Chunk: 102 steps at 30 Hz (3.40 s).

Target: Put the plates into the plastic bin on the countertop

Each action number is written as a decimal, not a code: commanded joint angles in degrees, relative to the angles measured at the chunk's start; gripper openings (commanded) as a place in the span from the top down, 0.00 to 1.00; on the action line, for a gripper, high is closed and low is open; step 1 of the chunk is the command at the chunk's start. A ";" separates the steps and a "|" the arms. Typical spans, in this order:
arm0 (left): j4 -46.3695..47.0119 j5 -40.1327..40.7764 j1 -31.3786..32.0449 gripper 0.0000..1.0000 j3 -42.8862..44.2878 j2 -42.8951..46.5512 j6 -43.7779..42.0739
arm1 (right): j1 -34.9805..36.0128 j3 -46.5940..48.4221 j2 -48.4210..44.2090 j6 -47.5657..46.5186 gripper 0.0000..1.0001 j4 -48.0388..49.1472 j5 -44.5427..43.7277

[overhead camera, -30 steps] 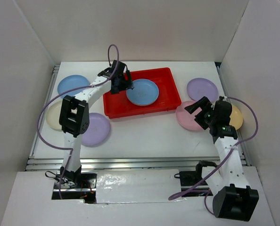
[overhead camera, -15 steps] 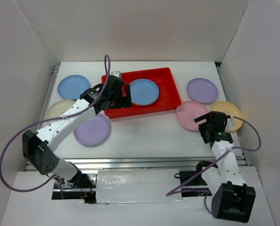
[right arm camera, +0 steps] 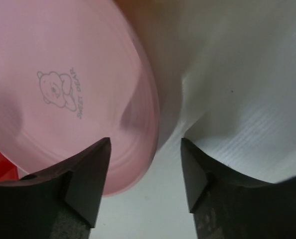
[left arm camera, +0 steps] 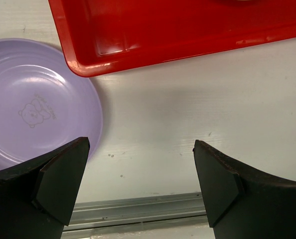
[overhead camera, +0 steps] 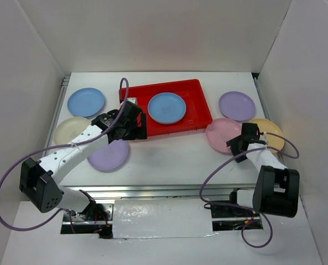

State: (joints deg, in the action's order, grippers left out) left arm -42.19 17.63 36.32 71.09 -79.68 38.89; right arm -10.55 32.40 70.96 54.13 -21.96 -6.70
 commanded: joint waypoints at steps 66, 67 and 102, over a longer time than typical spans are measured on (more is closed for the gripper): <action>-6.41 3.55 -4.24 0.01 -3.32 12.44 -1.89 | 28.74 69.29 43.21 -8.87 0.84 -18.74 7.84; -6.32 3.21 -4.24 0.01 -3.76 12.79 -1.98 | 28.48 69.63 43.30 -9.13 0.66 -18.56 8.80; -2.37 -2.42 -1.25 0.01 -12.55 22.29 -7.69 | -11.16 4.15 -6.55 28.40 0.00 -2.13 -19.93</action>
State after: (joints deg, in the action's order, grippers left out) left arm -46.76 16.58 34.76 58.72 -57.76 32.91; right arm -20.18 32.38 60.93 80.71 -26.65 -24.82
